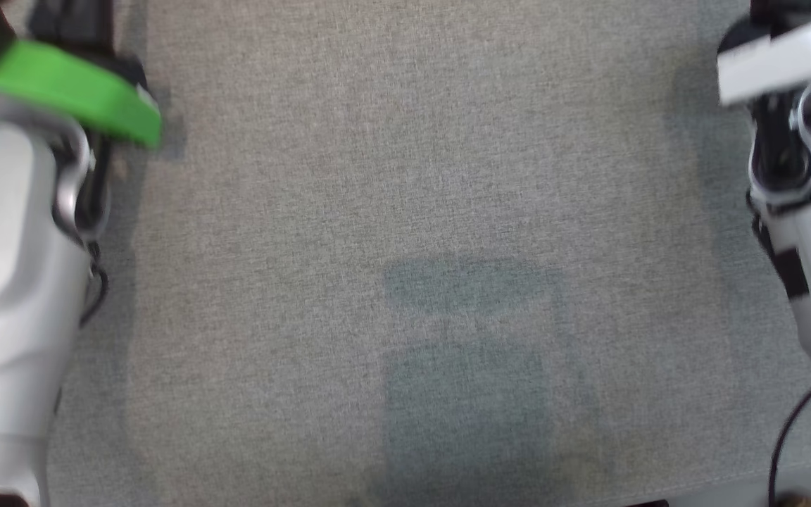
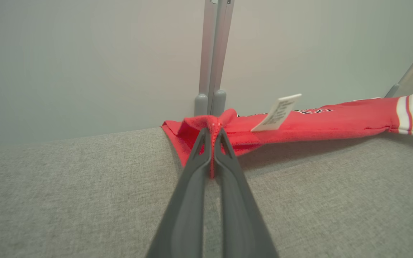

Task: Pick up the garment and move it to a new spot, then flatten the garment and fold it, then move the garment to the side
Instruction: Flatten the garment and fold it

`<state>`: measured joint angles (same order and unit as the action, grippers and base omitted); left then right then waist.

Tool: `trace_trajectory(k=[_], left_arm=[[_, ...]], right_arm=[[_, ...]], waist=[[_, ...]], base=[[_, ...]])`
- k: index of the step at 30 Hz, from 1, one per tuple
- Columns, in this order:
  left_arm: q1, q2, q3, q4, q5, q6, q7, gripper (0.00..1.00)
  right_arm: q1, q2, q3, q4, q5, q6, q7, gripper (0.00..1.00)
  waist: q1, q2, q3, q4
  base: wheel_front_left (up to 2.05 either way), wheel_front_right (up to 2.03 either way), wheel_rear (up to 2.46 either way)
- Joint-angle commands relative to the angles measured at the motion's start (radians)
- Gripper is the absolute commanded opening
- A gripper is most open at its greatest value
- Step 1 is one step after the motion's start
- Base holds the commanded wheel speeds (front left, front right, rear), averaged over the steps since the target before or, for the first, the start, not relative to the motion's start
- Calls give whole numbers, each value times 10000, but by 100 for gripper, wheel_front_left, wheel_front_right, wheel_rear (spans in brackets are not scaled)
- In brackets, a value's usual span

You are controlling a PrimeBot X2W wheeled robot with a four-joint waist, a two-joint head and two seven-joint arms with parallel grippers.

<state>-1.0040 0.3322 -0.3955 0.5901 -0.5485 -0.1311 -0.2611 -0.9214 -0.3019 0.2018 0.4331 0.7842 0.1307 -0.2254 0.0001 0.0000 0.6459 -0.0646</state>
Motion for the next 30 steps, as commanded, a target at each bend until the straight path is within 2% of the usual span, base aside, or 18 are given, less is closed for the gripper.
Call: trace_trajectory(k=[1,4,10,13,19,22,27,30], left_arm=[[490,142,67,-253,-35,12,-49,0],[1933,269,213,-908,-177,14,-50,0],[4862,-8,853,-2235,-432,112,-47,0],[6291,-164,987,-2878,-457,294,-43,0],[8901,-537,1163,-3971,-456,694,-43,0],[10196,-800,1431,-4689,-545,1036,-42,0],[11958,-1118,1326,-5843,-588,1550,16,0],[12430,-1214,1223,-6429,-838,1642,285,0]], right_arm=[[434,-187,53,-254,220,1,-83,0],[1798,-533,149,-787,768,-1,-67,0],[4369,-1313,97,-1815,1180,-5,157,0],[5610,-1549,-35,-2283,1287,-7,436,0],[8261,-1632,-425,-3134,1535,-8,920,0],[9645,-1695,-673,-3601,1797,-8,1085,0],[11491,-1742,-1203,-4363,2165,-8,1099,0],[11964,-1701,-1519,-4933,2409,-7,1075,0]], waist=[[-1,0,-679,15],[-1,0,-1436,25],[-1,0,-2746,-9],[-1,0,-3238,-43],[-1,0,-4134,-48],[-1,0,-4416,-83],[-1,0,-4442,-106],[-1,0,-4280,-145]], base=[[0,0,0],[0,0,0],[0,0,0],[0,0,0],[0,0,0],[0,0,0],[0,0,0],[0,0,0]])
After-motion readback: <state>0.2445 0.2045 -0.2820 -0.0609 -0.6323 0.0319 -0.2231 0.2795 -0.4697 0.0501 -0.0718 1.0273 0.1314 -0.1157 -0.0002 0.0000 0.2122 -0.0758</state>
